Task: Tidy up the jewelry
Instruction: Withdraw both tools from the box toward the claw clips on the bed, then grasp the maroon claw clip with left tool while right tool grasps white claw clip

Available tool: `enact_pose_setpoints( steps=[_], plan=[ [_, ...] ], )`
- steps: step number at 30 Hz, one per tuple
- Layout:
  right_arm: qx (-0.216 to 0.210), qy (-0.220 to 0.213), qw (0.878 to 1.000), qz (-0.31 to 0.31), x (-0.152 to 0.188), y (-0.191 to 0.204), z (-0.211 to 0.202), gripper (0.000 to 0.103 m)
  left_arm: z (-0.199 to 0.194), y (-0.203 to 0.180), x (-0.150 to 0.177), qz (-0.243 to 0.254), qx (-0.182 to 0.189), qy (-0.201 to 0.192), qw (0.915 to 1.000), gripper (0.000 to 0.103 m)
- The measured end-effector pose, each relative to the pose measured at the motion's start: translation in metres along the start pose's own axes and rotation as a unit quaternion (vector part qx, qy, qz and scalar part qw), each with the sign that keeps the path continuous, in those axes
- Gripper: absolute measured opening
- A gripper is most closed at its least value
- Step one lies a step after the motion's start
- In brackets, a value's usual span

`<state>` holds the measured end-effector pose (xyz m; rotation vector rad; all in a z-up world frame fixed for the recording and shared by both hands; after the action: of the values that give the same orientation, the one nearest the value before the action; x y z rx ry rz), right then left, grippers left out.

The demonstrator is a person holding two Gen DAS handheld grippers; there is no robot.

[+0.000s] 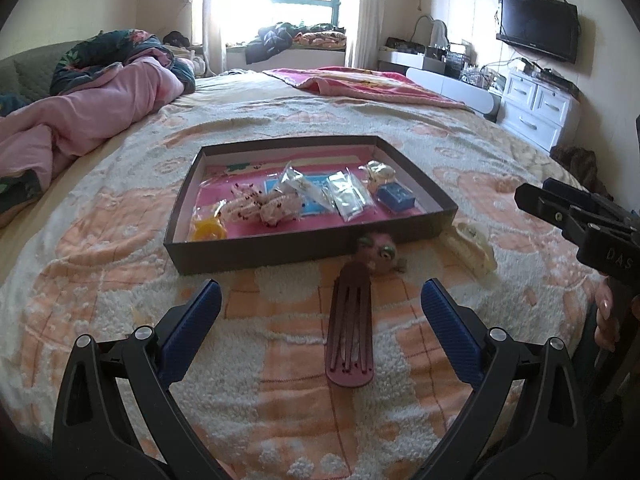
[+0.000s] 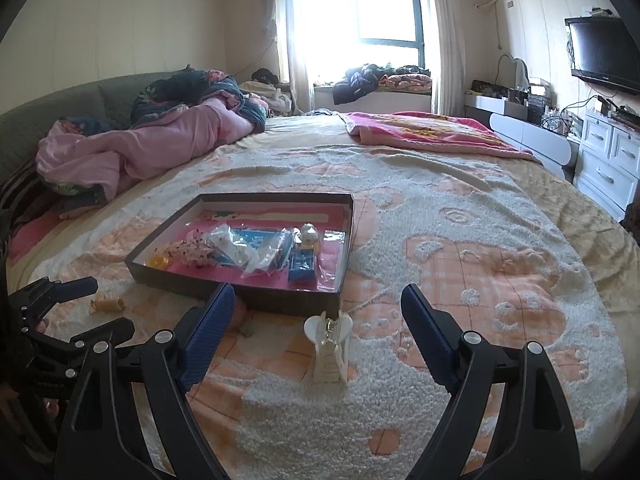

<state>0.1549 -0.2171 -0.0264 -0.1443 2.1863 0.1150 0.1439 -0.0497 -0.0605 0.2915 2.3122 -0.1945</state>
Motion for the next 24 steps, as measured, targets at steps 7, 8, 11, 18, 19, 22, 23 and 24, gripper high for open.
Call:
enact_pose_setpoints(
  steps=[7,8,11,18,19,22,23,24],
  plan=[
    [-0.002,0.011,1.0,0.002,0.011,-0.001,0.008,0.082,0.009,-0.008,0.01,0.016,0.004,0.008,0.9998,0.092],
    [0.0,0.015,1.0,0.001,0.013,-0.001,0.011,0.082,0.01,-0.009,0.012,0.017,0.006,0.01,0.9998,0.092],
    [0.0,0.029,1.0,0.003,0.021,-0.002,0.019,0.082,0.017,-0.01,0.016,0.019,0.008,0.018,0.9996,0.092],
    [0.004,0.052,0.999,0.002,0.033,-0.001,0.041,0.082,0.032,-0.012,0.022,0.02,0.024,0.035,0.9989,0.091],
    [0.006,0.056,0.998,0.001,0.035,-0.001,0.046,0.082,0.036,-0.013,0.024,0.02,0.027,0.041,0.9986,0.091],
    [0.004,0.069,0.998,0.002,0.038,-0.001,0.057,0.082,0.044,-0.014,0.027,0.019,0.03,0.051,0.9981,0.089],
    [0.003,0.074,0.997,0.002,0.039,0.0,0.061,0.082,0.047,-0.015,0.028,0.019,0.031,0.054,0.9979,0.086],
    [0.004,0.077,0.997,0.001,0.04,-0.001,0.065,0.082,0.05,-0.015,0.029,0.019,0.032,0.059,0.9976,0.084]
  ],
)
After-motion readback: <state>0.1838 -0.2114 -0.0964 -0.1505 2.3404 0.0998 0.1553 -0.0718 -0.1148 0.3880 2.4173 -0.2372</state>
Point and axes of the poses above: each gripper's, at about its wrist camera, not at the fingertips, and z roughly the way its jaws point, y to its left, x to its underside, the point moved 6 cm from there along z, roughly the way its jaws point, and after that the axes turned 5 degrees about y, right-handed, at the moved point
